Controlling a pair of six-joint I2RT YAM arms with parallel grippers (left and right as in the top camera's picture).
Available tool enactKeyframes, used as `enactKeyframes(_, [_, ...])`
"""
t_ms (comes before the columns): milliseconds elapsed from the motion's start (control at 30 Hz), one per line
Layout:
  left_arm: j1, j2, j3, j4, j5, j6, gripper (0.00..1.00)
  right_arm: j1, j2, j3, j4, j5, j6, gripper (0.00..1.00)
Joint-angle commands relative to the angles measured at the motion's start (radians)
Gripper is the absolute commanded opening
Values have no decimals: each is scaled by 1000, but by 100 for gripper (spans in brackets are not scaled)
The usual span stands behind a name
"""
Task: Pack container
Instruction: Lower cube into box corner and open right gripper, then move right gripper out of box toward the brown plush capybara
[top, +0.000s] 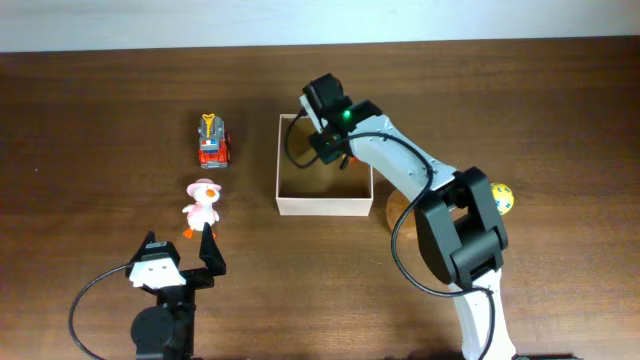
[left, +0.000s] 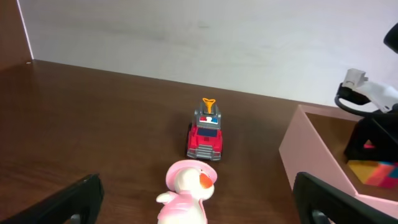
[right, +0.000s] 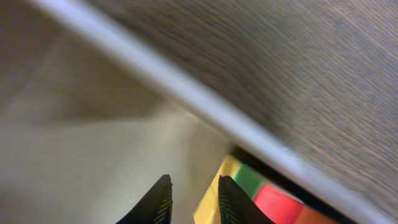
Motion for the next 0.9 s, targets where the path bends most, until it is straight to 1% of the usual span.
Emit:
enactKeyframes(0, [2, -5, -5, 2, 11, 16, 99, -12, 7, 16, -9, 30, -10, 28])
enactKeyframes(33, [2, -5, -5, 2, 11, 16, 99, -12, 7, 16, -12, 30, -10, 35])
enactKeyframes(167, [2, -5, -5, 2, 11, 16, 99, 7, 6, 16, -16, 29, -9, 47])
enactKeyframes(233, [2, -5, -5, 2, 11, 16, 99, 22, 2, 16, -16, 29, -9, 57])
enactKeyframes(267, [2, -5, -5, 2, 11, 16, 99, 31, -2, 18, -16, 30, -9, 61])
enactKeyframes(333, [2, -5, -5, 2, 11, 16, 99, 51, -14, 18, -16, 30, -9, 65])
enactKeyframes(467, [2, -5, -5, 2, 11, 16, 99, 80, -56, 33, -32, 30, 13, 66])
enactKeyframes(600, [2, -5, -5, 2, 11, 16, 99, 82, -121, 96, -105, 31, 115, 67])
enactKeyframes(667, [2, -5, -5, 2, 11, 16, 99, 68, -161, 141, -166, 48, 186, 67])
enactKeyframes(767, [2, -5, -5, 2, 11, 16, 99, 40, -225, 203, -283, 123, 313, 67])
enactKeyframes(867, [2, -5, -5, 2, 11, 16, 99, -2, -286, 233, -401, 173, 383, 68])
